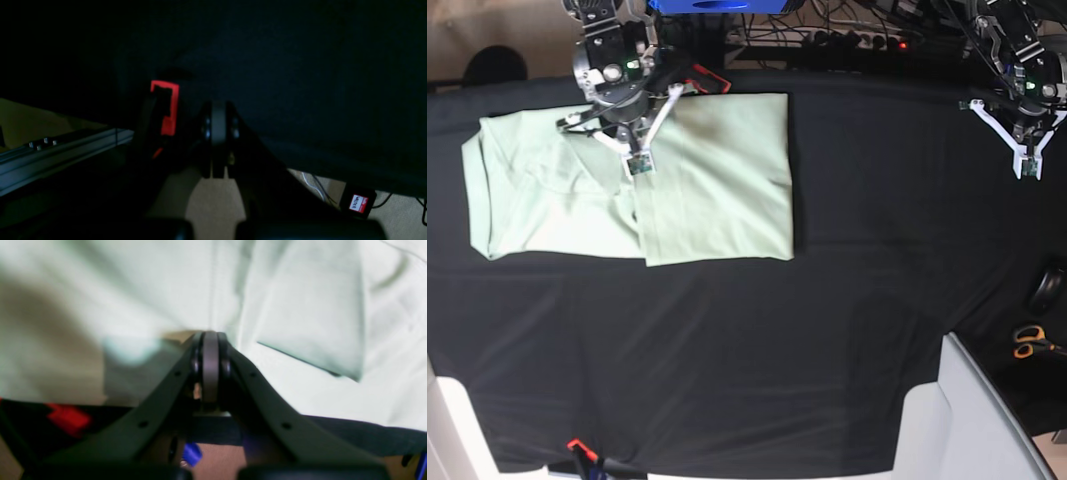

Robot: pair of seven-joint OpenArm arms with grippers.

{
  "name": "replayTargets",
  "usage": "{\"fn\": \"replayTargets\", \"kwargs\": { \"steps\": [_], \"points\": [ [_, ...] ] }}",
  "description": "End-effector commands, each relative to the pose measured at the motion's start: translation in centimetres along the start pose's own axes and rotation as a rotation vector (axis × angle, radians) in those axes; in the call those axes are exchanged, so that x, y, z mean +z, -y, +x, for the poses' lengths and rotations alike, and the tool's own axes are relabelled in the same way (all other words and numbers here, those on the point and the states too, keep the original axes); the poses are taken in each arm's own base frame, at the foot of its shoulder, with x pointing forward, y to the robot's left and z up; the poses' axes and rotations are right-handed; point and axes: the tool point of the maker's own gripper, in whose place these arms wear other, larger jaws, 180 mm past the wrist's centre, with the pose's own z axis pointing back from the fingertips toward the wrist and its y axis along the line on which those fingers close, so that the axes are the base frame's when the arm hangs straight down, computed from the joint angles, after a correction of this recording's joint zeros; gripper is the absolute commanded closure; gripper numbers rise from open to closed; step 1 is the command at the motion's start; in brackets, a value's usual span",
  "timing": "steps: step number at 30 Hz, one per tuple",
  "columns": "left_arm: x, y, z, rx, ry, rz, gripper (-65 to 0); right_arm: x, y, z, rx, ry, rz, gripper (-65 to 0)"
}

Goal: Fold the T-shirt properly
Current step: 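Drag the pinched fabric with the right gripper toward the collar end, then release the fabric and move the right gripper to the shirt's outer end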

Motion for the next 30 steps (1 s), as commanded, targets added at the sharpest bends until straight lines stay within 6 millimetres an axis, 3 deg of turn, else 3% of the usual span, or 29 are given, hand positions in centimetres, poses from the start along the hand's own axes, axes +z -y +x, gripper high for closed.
{"fn": "replayTargets", "kwargs": {
  "steps": [1,6,9,12,17,22,26,30],
  "points": [
    [0.3,-0.9,0.8,-0.007,0.028,0.021,-0.3,0.2,0.9,0.5,-0.002,0.018,-0.03,-0.1],
    [0.3,-0.7,0.8,-0.007,0.028,0.019,-0.3,0.3,2.1,-0.5,-0.047,-0.007,-0.059,-0.1],
    [0.2,-0.5,1.0,-0.004,0.034,0.012,-0.3,1.1,2.1,0.0,-0.053,0.018,-0.06,-0.1],
    [0.2,-0.1,1.4,0.002,0.042,0.003,-0.3,2.3,0.6,1.7,-0.022,0.072,-0.025,-0.1],
    [-0.1,2.5,3.2,-0.033,0.076,-0.051,-0.3,2.9,-1.6,2.8,0.003,0.078,0.022,-0.1],
    [1.0,9.3,7.9,-0.103,0.193,-0.186,0.0,2.9,-1.7,5.4,0.02,0.137,0.025,-0.1],
    [4.7,14.9,13.5,-0.042,0.39,-0.376,0.0,2.7,-0.9,6.4,0.017,0.154,0.007,-0.1],
    [8.0,19.6,16.2,0.032,0.496,-0.598,0.0,2.7,-0.8,6.5,0.017,0.16,0.005,-0.1]
  ]
}}
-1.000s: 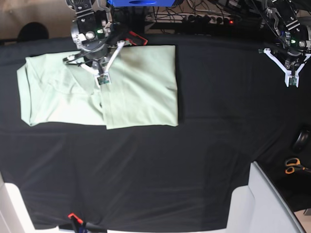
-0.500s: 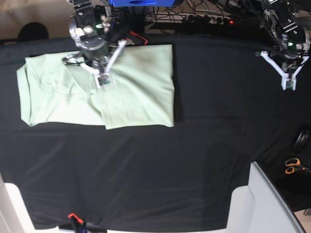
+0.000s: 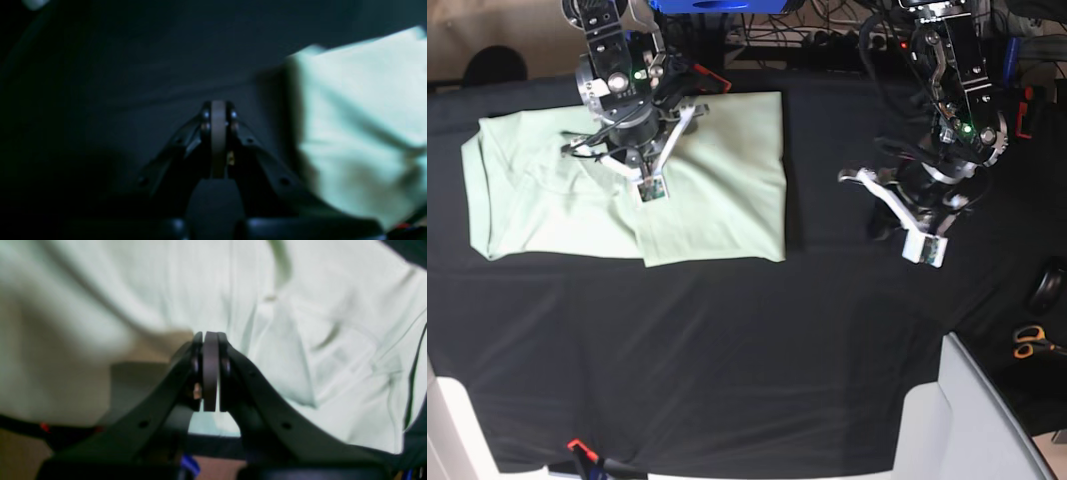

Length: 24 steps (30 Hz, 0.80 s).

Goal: Fold the T-shirt properly
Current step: 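Release the fabric and move the right gripper to the shirt's outer end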

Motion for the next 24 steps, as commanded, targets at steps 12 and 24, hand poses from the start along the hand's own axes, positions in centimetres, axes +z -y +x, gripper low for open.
{"fn": "replayTargets", "kwargs": {
  "steps": [12,24],
  "points": [
    [-6.3,10.0,-0.4,0.073,-0.047,-0.323,0.0,1.5,8.1,3.6,-0.085,0.188,-0.188,-0.1],
    [-7.1,5.8,-5.6,0.11,-0.114,-0.258,0.0,1.7,9.0,2.1,-0.096,0.159,-0.209,0.0]
  ]
}}
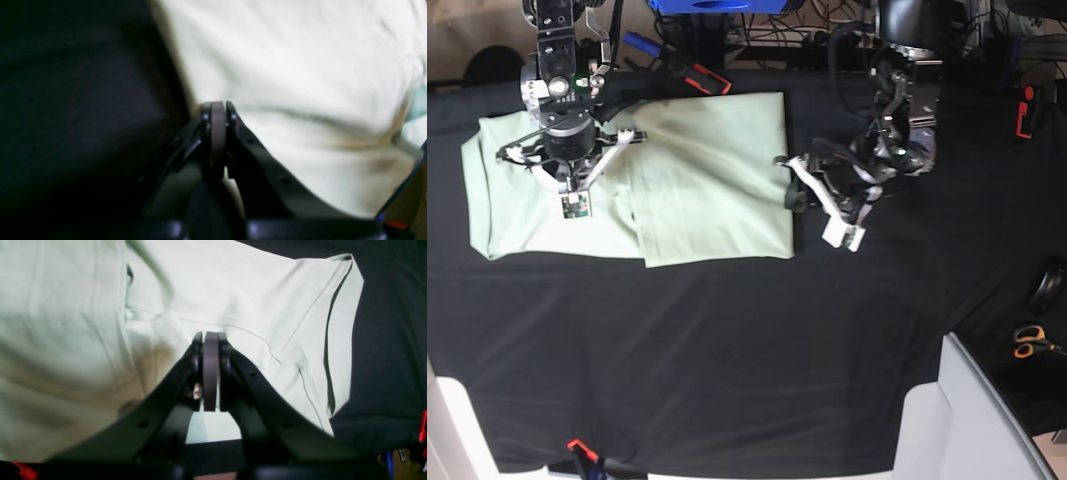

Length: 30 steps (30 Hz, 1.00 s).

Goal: Fold the T-shirt properly
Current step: 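Release the fabric and move the right gripper to the shirt's outer end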

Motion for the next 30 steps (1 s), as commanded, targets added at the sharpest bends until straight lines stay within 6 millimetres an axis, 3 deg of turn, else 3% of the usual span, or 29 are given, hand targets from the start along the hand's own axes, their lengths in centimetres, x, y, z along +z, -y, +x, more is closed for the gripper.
{"fn": "replayTargets", "kwargs": {
  "steps": [1,8,14,19,21,27,30],
  "points": [
    [0.3,-0.4,1.6,-0.013,0.046,0.001,0.0,0.2,0.4,1.2,-0.005,0.043,-0.014,0.0],
    [2.1,-4.0,2.3,0.025,0.084,0.085,0.0,0.4,1.0,1.7,-0.014,0.058,-0.029,0.0],
    [5.1,-5.2,2.5,0.026,0.133,0.146,0.0,1.5,7.0,4.3,-0.131,0.138,-0.145,-0.3],
    [8.5,-8.2,0.0,0.053,0.115,0.242,0.0,1.4,10.6,3.7,-0.288,0.148,-0.047,-0.3],
    [10.5,-10.3,-1.2,0.066,0.099,0.303,0.0,1.4,11.4,3.1,-0.29,0.127,-0.034,-0.3],
    [16.7,-16.0,-3.8,0.112,0.078,0.48,0.0,1.5,10.8,2.0,-0.28,0.083,-0.011,-0.3],
    [19.2,-18.0,-4.1,0.135,0.091,0.554,0.0,1.6,7.0,0.5,-0.237,0.008,0.086,-0.3]
  ]
}}
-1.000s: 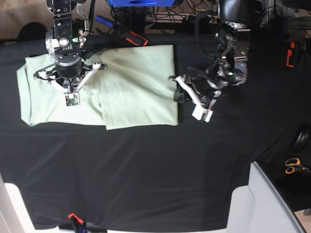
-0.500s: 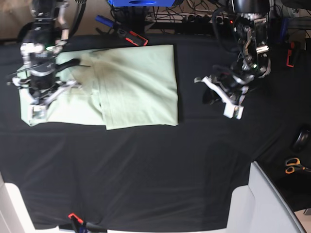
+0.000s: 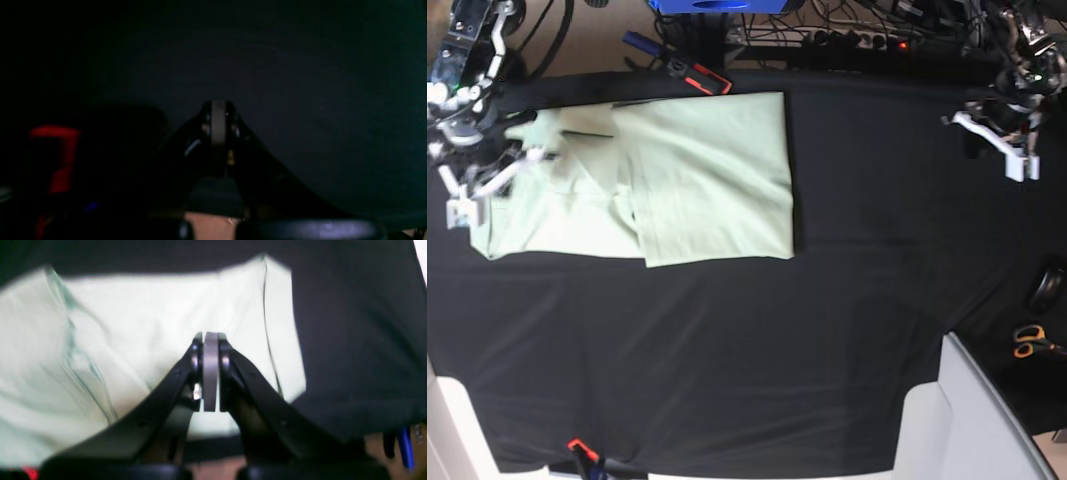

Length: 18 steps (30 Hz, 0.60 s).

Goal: Fold the T-shirt properly
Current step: 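Release the fabric and move the right gripper to the shirt's outer end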

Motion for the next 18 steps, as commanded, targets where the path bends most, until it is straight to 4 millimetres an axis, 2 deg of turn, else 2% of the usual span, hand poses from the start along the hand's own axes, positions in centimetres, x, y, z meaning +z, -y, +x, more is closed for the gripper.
{"fn": "replayTargets", "kwargs": {
  "steps": [1,3,8,10,14,15,18],
  "points": [
    [0.6,-0.9,1.5,-0.003,0.049,0.016,0.0,0.4,-2.2,0.4,0.016,0.035,0.068,-0.3],
    [1.1,-2.1,1.8,0.01,0.066,0.045,0.0,0.6,-4.8,-0.7,0.045,0.021,0.133,-0.3],
    [1.3,-2.4,1.9,0.016,0.071,0.055,0.0,1.7,-9.5,-4.1,0.045,-0.072,0.244,-1.9],
    [1.2,-2.5,1.7,0.02,0.067,0.056,0.0,2.3,-11.0,-4.9,0.021,-0.089,0.296,-9.9],
    [1.2,-2.4,1.7,0.023,0.066,0.055,0.0,3.1,-12.1,-5.7,-0.058,-0.101,0.368,-36.6],
    [1.2,-2.4,1.7,0.023,0.066,0.055,0.0,3.2,-12.2,-5.9,-0.066,-0.105,0.372,-39.8],
    [1.2,-2.5,1.7,0.021,0.066,0.056,0.0,3.1,-11.4,-5.6,-0.074,-0.083,0.352,-37.1]
  ]
}}
